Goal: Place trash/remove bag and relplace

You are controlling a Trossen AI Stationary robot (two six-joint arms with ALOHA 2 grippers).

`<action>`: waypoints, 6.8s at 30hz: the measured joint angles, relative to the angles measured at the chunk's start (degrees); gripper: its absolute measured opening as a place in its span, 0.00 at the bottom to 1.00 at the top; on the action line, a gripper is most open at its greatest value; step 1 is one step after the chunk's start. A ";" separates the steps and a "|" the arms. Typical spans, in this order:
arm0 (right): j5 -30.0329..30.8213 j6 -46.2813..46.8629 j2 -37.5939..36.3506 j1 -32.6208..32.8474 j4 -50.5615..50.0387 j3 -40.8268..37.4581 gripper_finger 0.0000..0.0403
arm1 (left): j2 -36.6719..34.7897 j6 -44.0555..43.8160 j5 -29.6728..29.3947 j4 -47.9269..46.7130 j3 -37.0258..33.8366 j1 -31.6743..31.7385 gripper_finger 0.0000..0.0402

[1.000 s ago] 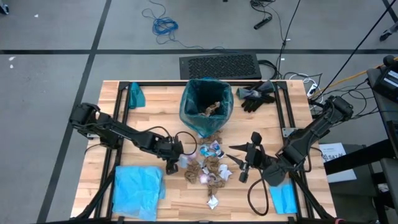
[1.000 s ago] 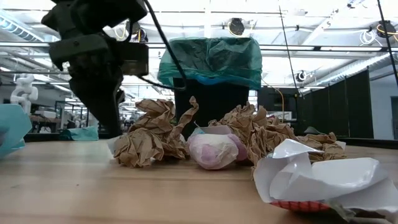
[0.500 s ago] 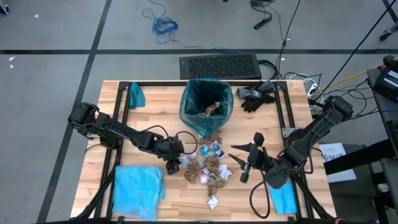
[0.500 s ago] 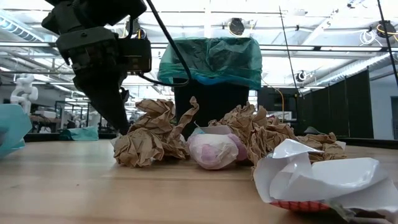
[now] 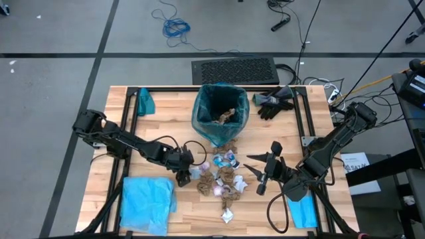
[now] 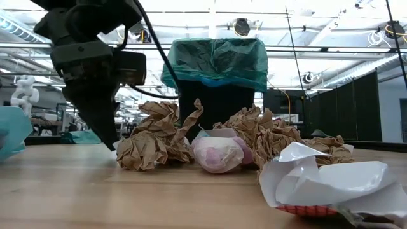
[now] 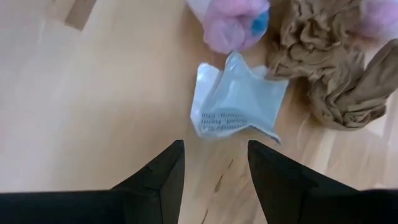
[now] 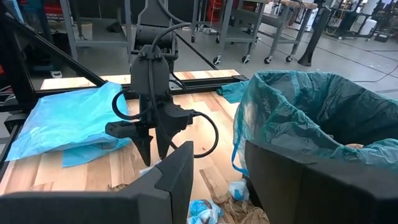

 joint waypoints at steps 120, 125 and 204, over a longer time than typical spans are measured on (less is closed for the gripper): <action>-3.76 6.37 0.29 -0.13 -6.03 -2.33 0.34 | -13.32 49.21 11.27 -24.11 35.93 26.97 0.43; -5.10 7.91 0.31 -1.50 -2.60 -6.42 0.34 | -14.10 46.12 6.59 -27.26 35.51 14.33 0.44; -12.00 8.31 0.24 -5.81 1.40 -8.76 0.34 | 10.21 26.37 -4.13 10.03 13.46 -7.39 0.62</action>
